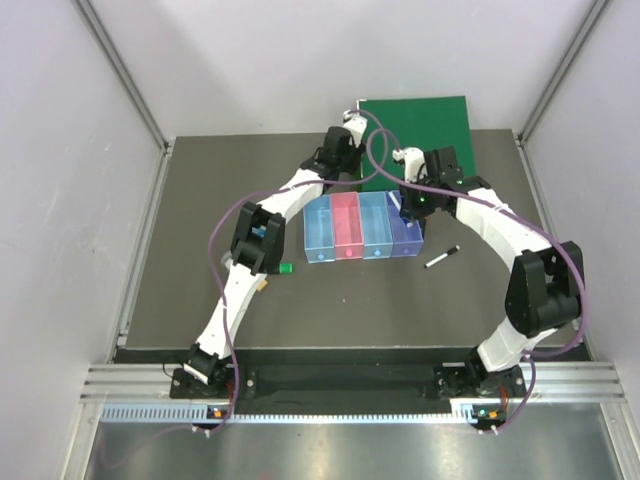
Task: Sort the stationery into containers
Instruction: Place the pen in the storage box.
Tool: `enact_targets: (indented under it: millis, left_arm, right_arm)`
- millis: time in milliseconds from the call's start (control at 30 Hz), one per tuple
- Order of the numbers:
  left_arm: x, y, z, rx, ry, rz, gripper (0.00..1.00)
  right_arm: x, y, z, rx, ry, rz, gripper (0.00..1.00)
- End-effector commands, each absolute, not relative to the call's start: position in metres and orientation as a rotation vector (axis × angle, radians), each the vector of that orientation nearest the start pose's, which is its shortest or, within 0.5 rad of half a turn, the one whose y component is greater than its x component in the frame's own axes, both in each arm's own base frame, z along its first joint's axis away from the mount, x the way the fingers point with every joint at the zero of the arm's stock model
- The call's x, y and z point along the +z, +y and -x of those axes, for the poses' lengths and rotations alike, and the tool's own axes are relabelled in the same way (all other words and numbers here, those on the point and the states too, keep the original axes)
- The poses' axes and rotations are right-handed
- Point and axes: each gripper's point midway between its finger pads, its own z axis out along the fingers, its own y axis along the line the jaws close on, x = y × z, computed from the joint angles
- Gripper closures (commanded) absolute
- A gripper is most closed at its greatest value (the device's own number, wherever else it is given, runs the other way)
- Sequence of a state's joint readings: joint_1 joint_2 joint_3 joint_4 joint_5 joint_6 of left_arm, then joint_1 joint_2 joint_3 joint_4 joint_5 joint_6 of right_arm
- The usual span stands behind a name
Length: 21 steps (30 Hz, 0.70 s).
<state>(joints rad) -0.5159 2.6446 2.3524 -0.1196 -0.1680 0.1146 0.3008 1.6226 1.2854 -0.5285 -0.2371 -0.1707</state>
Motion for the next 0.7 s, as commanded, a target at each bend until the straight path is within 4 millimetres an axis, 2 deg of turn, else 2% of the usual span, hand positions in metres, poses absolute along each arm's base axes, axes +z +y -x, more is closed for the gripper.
enact_targets:
  millis: [0, 133, 200, 233, 300, 333, 367, 433, 467, 500, 567, 600, 667]
  left_arm:
    - [0.113, -0.332, -0.636, -0.141, 1.843, -0.508, 0.31]
    - [0.120, -0.319, -0.635, -0.109, 1.846, -0.517, 0.29]
    - [0.115, -0.311, -0.633, -0.095, 1.870, -0.519, 0.29]
    - [0.122, -0.304, -0.634, -0.087, 1.868, -0.509, 0.28]
    - [0.117, -0.293, -0.631, -0.065, 1.893, -0.503, 0.28]
    - [0.127, -0.286, -0.632, -0.058, 1.883, -0.494, 0.28]
    - [0.121, -0.280, -0.629, -0.050, 1.901, -0.497, 0.28]
    - [0.134, -0.266, -0.631, -0.037, 1.896, -0.476, 0.28]
    - [0.132, -0.261, -0.629, -0.031, 1.907, -0.470, 0.28]
    - [0.142, -0.252, -0.631, -0.024, 1.902, -0.453, 0.28]
    - [0.145, -0.244, -0.629, -0.019, 1.914, -0.437, 0.28]
    - [0.156, -0.236, -0.630, -0.014, 1.904, -0.423, 0.28]
    - [0.162, -0.230, -0.629, -0.010, 1.904, -0.415, 0.28]
  right_arm:
    - [0.129, 0.162, -0.397, 0.355, 2.306, 0.669, 1.00]
    - [0.117, 0.156, -0.403, 0.319, 2.311, 0.677, 1.00]
    - [0.112, 0.155, -0.404, 0.316, 2.317, 0.677, 1.00]
    - [0.110, 0.156, -0.404, 0.316, 2.320, 0.684, 1.00]
    - [0.107, 0.155, -0.404, 0.314, 2.325, 0.692, 1.00]
    - [0.106, 0.155, -0.405, 0.311, 2.326, 0.695, 0.99]
    - [0.106, 0.154, -0.405, 0.305, 2.323, 0.693, 0.94]
    - [0.107, 0.154, -0.405, 0.301, 2.321, 0.704, 0.86]
    - [0.108, 0.153, -0.406, 0.297, 2.318, 0.706, 0.75]
    - [0.108, 0.152, -0.406, 0.293, 2.316, 0.707, 0.71]
    - [0.109, 0.150, -0.405, 0.284, 2.317, 0.708, 0.63]
    - [0.109, 0.150, -0.405, 0.279, 2.319, 0.709, 0.61]
    - [0.111, 0.148, -0.405, 0.267, 2.315, 0.706, 0.58]
